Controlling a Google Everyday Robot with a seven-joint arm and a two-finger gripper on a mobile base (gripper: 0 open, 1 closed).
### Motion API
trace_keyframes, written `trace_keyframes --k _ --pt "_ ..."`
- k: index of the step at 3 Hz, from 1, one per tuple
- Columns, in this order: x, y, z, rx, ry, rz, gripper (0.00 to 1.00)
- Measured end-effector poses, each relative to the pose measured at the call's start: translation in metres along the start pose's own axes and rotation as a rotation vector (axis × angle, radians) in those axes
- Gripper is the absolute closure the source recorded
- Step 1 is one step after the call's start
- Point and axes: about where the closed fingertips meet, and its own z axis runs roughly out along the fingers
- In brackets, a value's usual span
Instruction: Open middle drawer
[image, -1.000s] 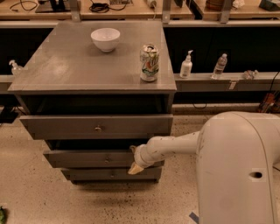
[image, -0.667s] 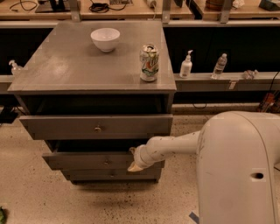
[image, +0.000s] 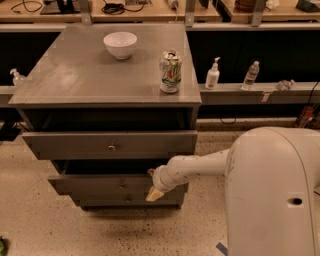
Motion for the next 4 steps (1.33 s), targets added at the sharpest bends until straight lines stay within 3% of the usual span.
trace_keyframes --k 2,3,4 --pt "-0.002 0.003 -0.003 0.002 -0.008 0.003 0.22" --pt "-0.026 0.027 -0.063 0.088 -0.114 0.011 0.00" --pt "-0.019 0.024 -0.058 0.068 -0.097 0.019 0.00"
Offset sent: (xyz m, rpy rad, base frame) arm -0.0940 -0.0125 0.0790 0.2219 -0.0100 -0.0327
